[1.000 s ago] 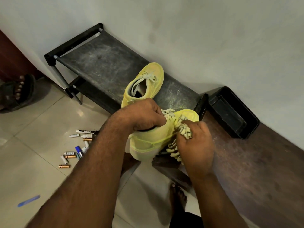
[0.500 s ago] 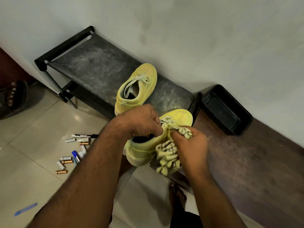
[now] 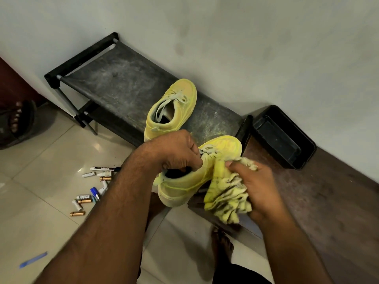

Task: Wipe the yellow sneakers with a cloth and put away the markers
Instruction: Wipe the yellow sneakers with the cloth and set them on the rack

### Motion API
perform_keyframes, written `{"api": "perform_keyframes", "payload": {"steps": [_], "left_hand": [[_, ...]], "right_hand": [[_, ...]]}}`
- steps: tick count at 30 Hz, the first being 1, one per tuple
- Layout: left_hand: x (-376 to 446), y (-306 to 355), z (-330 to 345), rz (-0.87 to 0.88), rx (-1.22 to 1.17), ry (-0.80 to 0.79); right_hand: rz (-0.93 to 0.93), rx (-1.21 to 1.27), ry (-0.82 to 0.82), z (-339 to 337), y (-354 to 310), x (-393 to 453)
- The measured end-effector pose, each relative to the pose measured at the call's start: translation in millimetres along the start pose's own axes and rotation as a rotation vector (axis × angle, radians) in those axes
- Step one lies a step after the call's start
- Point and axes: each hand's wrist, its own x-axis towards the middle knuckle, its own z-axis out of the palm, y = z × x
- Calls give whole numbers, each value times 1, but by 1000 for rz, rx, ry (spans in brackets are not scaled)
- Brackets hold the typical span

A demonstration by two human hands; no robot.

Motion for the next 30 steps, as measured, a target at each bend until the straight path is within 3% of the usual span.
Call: {"api": "perform_keyframes", "payload": {"steps": [3,7,11,14,17,21,23,26,30], "left_hand": [[0,1,1,-6,-13,7],[1,1,2,-11,-21,4],[1,1,2,-15,-36,2],[0,2,2,-20,-51,9],[-1,3,-1,-36,-63,21],[-1,0,-5,-42,-64,39],[0,-1,-5,-32,-65,41],[0,-1,-3,-30,-69,41],[0,1,-2,-37,-95,34]], "right_hand": [[-111,40,158,-20,-13,18],[-451,-527,351,-38,-12,37],[-531,-904,299,-22,6,38],[-513,-994,268,-2,19,31],[-416,-698,211,9,28,17],[69,107,-48,13,27,-5],[219,227,-131,3,17,-5],[185,338,-82,-18,-2,7],[-114,310,209,-34,-15,27]]}}
